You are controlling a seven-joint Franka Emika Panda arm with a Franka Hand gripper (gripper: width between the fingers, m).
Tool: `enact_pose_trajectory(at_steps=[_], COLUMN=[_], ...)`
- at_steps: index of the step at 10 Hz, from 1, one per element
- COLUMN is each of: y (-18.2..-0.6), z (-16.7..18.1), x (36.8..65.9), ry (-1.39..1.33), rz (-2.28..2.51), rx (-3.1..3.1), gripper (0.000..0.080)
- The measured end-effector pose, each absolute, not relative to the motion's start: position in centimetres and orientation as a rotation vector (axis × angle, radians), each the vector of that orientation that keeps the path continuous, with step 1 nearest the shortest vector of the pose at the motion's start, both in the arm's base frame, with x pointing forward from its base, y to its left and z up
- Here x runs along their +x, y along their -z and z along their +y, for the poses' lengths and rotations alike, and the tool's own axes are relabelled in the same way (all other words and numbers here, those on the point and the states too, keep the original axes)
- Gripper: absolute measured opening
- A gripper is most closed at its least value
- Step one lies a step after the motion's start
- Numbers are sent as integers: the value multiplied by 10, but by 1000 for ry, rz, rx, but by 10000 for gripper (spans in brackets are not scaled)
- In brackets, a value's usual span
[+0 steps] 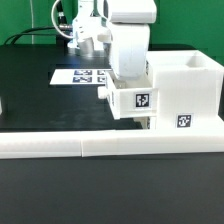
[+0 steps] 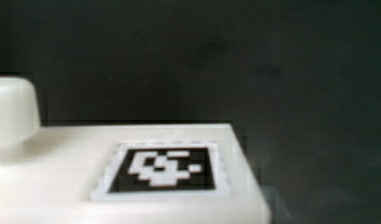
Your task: Assemble drawer
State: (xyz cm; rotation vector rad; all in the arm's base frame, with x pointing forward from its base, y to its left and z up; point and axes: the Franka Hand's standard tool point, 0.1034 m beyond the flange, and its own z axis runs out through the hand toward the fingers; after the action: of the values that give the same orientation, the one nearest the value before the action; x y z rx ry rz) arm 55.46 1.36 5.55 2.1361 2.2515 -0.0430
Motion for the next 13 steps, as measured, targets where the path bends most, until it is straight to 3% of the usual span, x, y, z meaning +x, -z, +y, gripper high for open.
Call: enact_pose_trajectory(at_steps=[4,5,6,8,9,10,13], y=[-55,-56,-59,-70,-76,-83,-100], z=[16,15,17,17,16,15,2], x=[552,551,552,554,555,556,558], ry=[57,67,62,68,78,80,80], rz=[2206,2205,2202,2198,2196,2192,2196], rx=[2188,2195,2192,2189,2189,2187,2162], gripper=[47,228,228,585,585,636,648])
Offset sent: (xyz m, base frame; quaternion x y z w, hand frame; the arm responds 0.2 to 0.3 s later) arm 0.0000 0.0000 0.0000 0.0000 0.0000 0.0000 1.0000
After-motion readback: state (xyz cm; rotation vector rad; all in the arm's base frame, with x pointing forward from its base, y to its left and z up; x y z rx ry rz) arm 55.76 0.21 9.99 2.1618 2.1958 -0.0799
